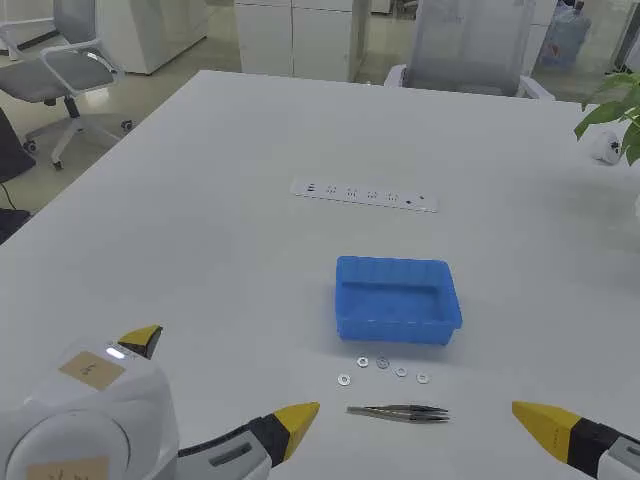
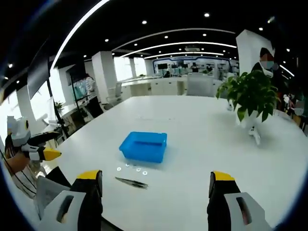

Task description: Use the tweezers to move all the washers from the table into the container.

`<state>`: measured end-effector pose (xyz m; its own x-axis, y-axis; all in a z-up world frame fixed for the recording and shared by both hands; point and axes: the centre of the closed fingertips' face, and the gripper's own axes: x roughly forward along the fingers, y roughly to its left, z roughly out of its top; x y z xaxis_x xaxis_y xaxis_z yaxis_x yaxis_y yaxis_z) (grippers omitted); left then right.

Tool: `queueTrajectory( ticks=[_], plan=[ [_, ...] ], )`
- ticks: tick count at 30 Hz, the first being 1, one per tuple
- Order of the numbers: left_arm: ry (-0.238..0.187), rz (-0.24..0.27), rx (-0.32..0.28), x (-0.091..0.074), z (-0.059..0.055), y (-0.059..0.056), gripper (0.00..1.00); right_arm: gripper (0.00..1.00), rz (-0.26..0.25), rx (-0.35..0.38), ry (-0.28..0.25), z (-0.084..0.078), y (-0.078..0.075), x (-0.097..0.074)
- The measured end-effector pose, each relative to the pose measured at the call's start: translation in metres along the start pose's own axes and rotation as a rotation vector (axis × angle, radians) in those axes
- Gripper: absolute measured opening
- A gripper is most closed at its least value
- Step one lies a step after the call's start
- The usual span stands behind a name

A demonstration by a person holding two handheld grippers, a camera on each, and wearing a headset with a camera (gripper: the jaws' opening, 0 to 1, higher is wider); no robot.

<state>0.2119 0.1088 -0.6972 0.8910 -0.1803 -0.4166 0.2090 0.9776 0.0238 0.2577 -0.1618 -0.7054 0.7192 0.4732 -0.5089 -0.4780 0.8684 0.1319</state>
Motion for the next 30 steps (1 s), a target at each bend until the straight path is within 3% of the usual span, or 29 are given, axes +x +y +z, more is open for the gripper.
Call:
queueTrajectory(
  ticks=[13, 30],
  plan=[
    [0.021, 0.003, -0.017, 0.0001, -0.0062, 0.0034, 0.99, 0.92, 0.01, 0.011, 0.016, -0.0032, 0.0023, 0.0003],
    [0.026, -0.013, -0.005, 0.0029, -0.0042, 0.0018, 0.99, 0.95, 0.015, -0.003, 0.005, -0.0022, 0.0065, 0.0033]
  ],
)
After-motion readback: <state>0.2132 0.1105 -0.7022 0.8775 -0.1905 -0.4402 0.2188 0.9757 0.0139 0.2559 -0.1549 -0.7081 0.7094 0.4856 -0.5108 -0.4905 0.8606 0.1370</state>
